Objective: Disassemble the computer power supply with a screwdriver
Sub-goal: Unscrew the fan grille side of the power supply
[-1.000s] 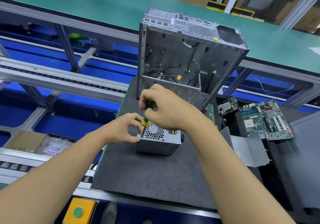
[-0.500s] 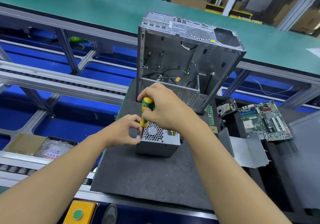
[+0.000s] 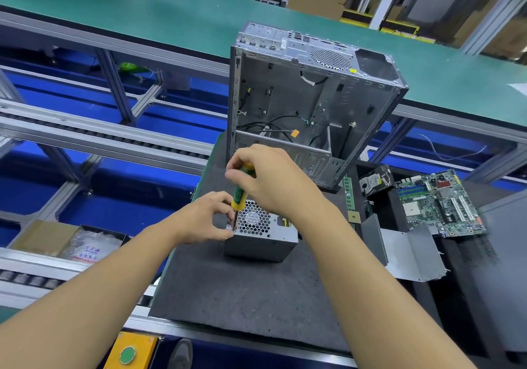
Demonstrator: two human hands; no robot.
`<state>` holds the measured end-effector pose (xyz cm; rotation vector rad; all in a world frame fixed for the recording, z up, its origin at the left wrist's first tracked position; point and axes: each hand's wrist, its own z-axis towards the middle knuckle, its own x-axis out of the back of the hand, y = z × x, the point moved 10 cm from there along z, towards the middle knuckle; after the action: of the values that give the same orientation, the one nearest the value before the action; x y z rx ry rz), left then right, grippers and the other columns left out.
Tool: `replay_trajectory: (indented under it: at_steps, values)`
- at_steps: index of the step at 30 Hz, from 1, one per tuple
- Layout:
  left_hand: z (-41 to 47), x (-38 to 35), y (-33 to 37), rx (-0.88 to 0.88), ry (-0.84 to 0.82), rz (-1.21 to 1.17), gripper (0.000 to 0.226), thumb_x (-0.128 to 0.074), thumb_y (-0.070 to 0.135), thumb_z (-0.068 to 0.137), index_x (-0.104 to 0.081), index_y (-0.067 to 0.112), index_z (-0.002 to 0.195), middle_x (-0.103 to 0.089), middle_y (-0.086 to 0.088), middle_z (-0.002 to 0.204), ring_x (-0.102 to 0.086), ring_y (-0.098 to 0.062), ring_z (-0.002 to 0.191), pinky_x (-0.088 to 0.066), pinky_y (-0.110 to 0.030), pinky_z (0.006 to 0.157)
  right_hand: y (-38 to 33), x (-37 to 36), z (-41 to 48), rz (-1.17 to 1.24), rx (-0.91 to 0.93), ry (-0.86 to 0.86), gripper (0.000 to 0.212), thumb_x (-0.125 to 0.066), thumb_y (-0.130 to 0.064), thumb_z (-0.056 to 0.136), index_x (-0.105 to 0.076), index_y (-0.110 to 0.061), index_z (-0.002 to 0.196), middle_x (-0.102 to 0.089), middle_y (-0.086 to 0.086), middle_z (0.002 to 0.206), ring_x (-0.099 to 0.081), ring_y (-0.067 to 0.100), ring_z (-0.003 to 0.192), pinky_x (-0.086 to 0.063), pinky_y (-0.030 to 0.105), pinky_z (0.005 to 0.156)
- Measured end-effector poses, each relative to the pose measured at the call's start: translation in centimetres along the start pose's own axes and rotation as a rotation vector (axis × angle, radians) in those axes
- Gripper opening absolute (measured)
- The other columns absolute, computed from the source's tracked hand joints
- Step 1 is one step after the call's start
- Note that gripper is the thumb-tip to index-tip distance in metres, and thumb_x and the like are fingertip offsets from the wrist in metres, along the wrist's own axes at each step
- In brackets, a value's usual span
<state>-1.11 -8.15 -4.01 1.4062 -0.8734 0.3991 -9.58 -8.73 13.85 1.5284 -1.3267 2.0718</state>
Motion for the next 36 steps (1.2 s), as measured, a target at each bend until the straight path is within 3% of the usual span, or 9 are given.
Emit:
replay_trajectory:
  at_steps: [5, 10, 14, 18, 21, 25, 27, 32, 36]
  values:
    - [-0.2, 0.2, 0.2, 0.009, 0.016, -0.001, 0.01, -0.077, 0.035, 0.079, -0.068, 0.035, 0.079, -0.048, 0.033, 0.114, -0.047, 0.005, 0.112, -0.038, -0.018, 0.09, 0.3, 0.0, 0.0, 0.042, -0.028, 0.008, 0.039, -0.053, -0.007, 0.092, -0.054, -0.021, 0.129, -0.052, -0.002, 0.127, -0.05, 0.015, 0.115, -0.044, 0.032, 0.095]
    - [-0.5, 0.2, 0.4, 0.013, 0.022, -0.024, 0.007, -0.077, 0.033, 0.079, -0.072, 0.033, 0.084, -0.049, 0.031, 0.116, -0.049, 0.0, 0.115, -0.042, -0.024, 0.097, 0.3, -0.5, -0.3, 0.1, -0.058, -0.025, 0.029, -0.054, -0.009, 0.088, -0.057, -0.02, 0.114, -0.047, -0.002, 0.118, -0.051, 0.016, 0.099, -0.043, 0.029, 0.081]
    - [-0.8, 0.4, 0.8, 0.021, 0.039, -0.021, 0.005, -0.076, 0.031, 0.08, -0.072, 0.031, 0.084, -0.048, 0.037, 0.116, -0.048, 0.006, 0.113, -0.042, -0.021, 0.094, -0.2, -1.0, -0.3, 0.086, -0.024, -0.07, 0.034, -0.047, -0.004, 0.087, -0.065, -0.023, 0.108, -0.053, -0.005, 0.113, -0.051, 0.015, 0.101, -0.045, 0.032, 0.088]
    - [-1.0, 0.5, 1.1, 0.031, 0.044, -0.063, 0.006, -0.075, 0.028, 0.08, -0.072, 0.032, 0.082, -0.055, 0.03, 0.111, -0.053, 0.003, 0.11, -0.046, -0.03, 0.097, -0.7, -1.9, -0.5, 0.089, 0.014, -0.1, 0.015, -0.05, -0.02, 0.097, -0.064, -0.02, 0.102, -0.053, -0.005, 0.114, -0.045, 0.019, 0.107, -0.04, 0.033, 0.09]
    - [-1.1, 0.4, 1.2, 0.04, 0.036, -0.072, 0.007, -0.076, 0.028, 0.081, -0.071, 0.033, 0.081, -0.055, 0.027, 0.113, -0.052, 0.002, 0.111, -0.045, -0.028, 0.096, -0.7, -1.6, -0.3, -0.024, 0.029, -0.016, 0.019, -0.05, -0.029, 0.102, -0.066, -0.019, 0.106, -0.057, -0.004, 0.112, -0.039, 0.02, 0.106, -0.037, 0.03, 0.09]
    - [-1.2, 0.5, 1.3, 0.054, 0.055, -0.065, 0.01, -0.077, 0.025, 0.082, -0.069, 0.031, 0.078, -0.052, 0.034, 0.113, -0.051, 0.006, 0.108, -0.041, -0.018, 0.091, -0.3, -1.2, -0.5, 0.076, 0.004, 0.03, 0.035, -0.047, -0.006, 0.098, -0.051, -0.018, 0.131, -0.044, -0.001, 0.132, -0.039, 0.017, 0.117, -0.034, 0.025, 0.091]
    - [-1.3, 0.6, 1.4, 0.056, 0.068, -0.068, 0.01, -0.077, 0.023, 0.081, -0.07, 0.03, 0.078, -0.053, 0.035, 0.11, -0.052, 0.006, 0.107, -0.043, -0.019, 0.092, 0.1, -1.2, -0.6, 0.155, -0.039, 0.002, 0.044, -0.047, 0.0, 0.091, -0.046, -0.018, 0.132, -0.04, -0.001, 0.134, -0.041, 0.013, 0.112, -0.033, 0.024, 0.086]
    - [-1.4, 0.8, 1.8, 0.056, 0.072, -0.065, 0.011, -0.076, 0.022, 0.081, -0.07, 0.03, 0.078, -0.056, 0.031, 0.106, -0.054, 0.004, 0.105, -0.047, -0.025, 0.091, 0.4, -2.3, -0.7, 0.145, -0.087, -0.086, 0.028, -0.046, -0.006, 0.088, -0.051, -0.018, 0.113, -0.041, -0.002, 0.116, -0.037, 0.018, 0.107, -0.033, 0.029, 0.081]
    - [-1.4, 0.6, 1.5, 0.075, 0.058, -0.056, 0.009, -0.076, 0.024, 0.082, -0.07, 0.03, 0.081, -0.056, 0.029, 0.105, -0.054, 0.004, 0.105, -0.046, -0.027, 0.093, 0.7, -2.3, -1.0, 0.09, -0.1, -0.052, 0.013, -0.052, -0.033, 0.095, -0.05, -0.025, 0.106, -0.038, -0.002, 0.111, -0.033, 0.019, 0.108, -0.031, 0.031, 0.079]
